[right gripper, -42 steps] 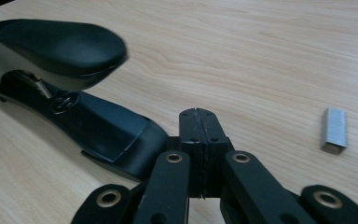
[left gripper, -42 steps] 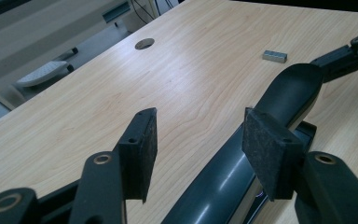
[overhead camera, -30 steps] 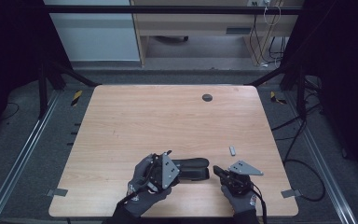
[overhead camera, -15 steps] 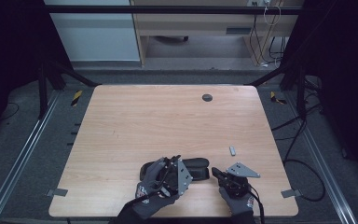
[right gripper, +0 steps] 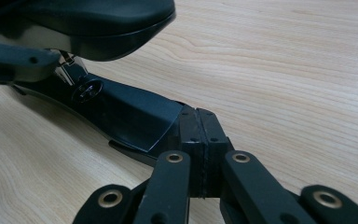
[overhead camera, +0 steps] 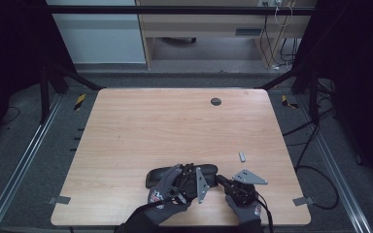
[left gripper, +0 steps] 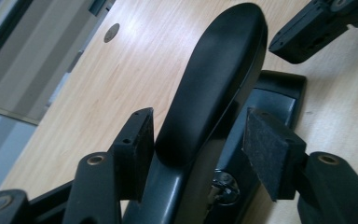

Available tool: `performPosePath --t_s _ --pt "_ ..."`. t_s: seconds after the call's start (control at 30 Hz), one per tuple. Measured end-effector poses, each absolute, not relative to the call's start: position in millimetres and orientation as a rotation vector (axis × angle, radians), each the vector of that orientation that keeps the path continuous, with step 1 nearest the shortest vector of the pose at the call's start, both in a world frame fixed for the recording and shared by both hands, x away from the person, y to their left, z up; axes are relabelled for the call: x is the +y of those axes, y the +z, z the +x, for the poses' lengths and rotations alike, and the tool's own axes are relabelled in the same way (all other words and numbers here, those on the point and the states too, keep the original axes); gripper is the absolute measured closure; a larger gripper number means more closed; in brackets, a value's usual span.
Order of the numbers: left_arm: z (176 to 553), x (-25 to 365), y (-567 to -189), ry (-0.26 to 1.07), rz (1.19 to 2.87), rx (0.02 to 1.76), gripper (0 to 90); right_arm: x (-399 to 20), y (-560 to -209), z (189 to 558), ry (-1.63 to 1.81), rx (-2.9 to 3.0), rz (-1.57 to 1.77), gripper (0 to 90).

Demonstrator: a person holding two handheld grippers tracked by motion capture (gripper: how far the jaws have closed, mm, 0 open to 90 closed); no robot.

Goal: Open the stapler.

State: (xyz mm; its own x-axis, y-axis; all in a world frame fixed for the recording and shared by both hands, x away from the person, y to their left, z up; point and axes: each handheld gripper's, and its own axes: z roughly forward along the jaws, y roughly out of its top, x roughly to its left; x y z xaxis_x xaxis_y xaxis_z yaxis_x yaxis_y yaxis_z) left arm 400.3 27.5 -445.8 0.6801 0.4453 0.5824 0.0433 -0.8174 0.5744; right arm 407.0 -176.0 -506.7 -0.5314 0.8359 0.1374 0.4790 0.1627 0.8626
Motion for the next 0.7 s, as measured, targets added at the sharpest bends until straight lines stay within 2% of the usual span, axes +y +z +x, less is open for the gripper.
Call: performPosePath --t_s 0.57,0.7 --pt "405.9 11.4 -454.8 1.139 2.435 0.327 45.4 -169.5 -507.8 407.4 1.322 2.076 1.261 90.0" --pt "405.9 8.9 -456.6 1.185 2.448 0.313 48.8 -166.7 -507.9 407.7 1.321 2.082 1.256 90.0"
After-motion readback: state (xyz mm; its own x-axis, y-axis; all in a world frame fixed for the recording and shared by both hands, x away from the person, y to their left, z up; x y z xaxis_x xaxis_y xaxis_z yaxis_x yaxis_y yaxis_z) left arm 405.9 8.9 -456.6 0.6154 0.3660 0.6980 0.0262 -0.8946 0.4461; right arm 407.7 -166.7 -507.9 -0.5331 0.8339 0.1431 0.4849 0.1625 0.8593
